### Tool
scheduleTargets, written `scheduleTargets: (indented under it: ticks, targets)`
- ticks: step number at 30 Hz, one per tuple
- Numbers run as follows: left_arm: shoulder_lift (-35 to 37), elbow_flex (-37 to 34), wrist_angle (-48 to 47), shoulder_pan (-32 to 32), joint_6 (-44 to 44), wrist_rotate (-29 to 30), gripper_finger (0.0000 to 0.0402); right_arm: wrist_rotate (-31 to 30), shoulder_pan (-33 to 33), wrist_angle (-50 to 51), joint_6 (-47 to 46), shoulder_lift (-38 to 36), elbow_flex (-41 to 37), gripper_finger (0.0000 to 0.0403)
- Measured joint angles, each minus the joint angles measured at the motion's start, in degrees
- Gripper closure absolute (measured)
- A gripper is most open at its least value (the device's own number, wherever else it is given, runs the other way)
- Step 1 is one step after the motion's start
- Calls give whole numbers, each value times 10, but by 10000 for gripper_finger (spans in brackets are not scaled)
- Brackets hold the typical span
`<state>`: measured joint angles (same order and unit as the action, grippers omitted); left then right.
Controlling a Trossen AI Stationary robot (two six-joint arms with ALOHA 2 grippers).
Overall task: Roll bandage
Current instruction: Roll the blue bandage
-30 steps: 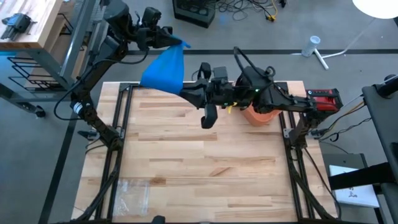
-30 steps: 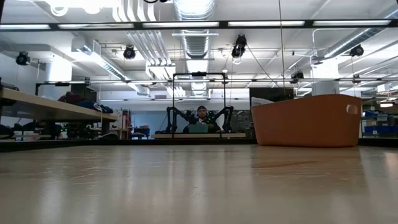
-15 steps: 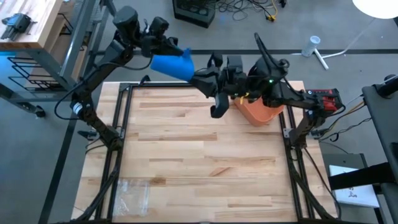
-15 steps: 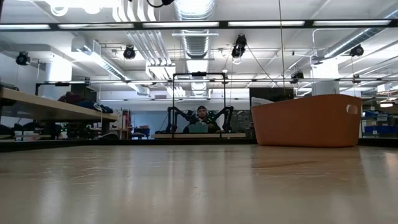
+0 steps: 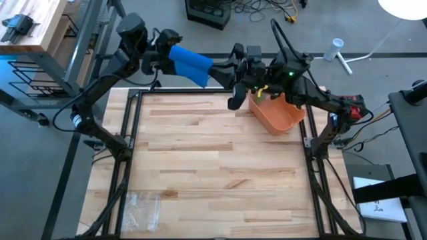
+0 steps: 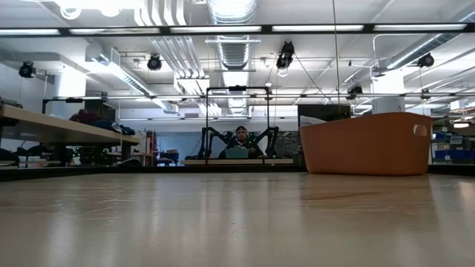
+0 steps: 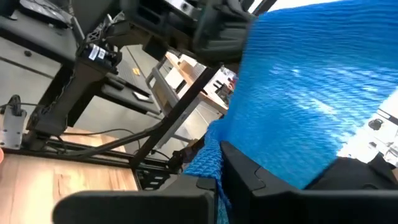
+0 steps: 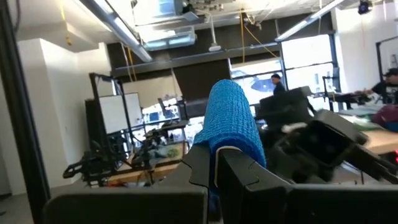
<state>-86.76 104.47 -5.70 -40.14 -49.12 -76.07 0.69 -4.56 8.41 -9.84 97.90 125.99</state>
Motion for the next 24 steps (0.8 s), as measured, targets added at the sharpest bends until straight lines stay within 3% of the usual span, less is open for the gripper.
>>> scheduleTargets:
  ticks: [24]
  targets:
    - [6,-5,-54,0,37,-14,401,24,-11,37,-82,-25,0,400]
